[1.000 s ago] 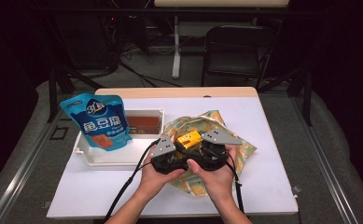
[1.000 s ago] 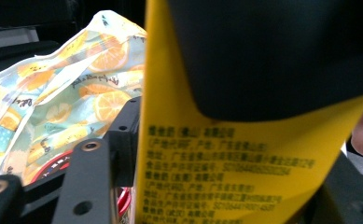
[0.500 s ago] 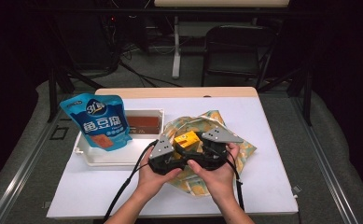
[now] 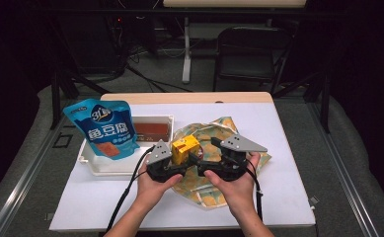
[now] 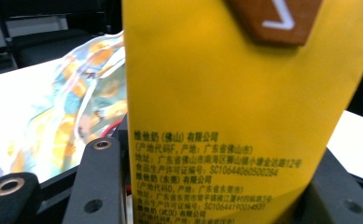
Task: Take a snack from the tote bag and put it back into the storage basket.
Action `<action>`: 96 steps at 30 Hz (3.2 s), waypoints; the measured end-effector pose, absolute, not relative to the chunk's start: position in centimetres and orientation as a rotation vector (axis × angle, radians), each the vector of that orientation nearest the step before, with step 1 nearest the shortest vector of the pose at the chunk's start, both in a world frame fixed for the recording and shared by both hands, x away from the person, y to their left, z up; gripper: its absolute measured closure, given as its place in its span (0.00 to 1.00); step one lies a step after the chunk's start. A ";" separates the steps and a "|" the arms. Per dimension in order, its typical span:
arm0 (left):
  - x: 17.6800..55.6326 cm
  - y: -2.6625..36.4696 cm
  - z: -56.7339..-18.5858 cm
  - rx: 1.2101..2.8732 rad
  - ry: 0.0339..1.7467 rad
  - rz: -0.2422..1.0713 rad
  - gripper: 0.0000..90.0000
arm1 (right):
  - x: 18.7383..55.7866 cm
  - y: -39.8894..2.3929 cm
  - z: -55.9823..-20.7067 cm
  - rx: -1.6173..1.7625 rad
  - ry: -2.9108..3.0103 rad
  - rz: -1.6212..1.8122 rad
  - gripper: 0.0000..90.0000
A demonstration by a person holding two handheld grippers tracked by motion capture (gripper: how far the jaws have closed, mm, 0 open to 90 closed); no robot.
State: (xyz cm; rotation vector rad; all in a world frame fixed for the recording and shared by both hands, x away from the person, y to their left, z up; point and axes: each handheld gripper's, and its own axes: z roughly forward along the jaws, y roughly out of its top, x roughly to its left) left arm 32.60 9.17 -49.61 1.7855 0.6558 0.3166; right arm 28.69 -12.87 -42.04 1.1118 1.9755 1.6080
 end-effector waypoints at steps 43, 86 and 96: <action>34.2 20.0 -52.3 1.627 0.926 0.435 0.56 | 28.2 -21.2 -47.8 1.228 1.937 1.429 0.17; 37.3 18.3 -56.5 1.777 1.087 0.454 0.57 | 28.8 -21.2 -49.2 1.235 1.931 1.394 0.17; 37.0 18.2 -56.4 1.819 1.064 0.457 0.55 | 28.7 -21.4 -49.4 1.239 1.934 1.376 0.17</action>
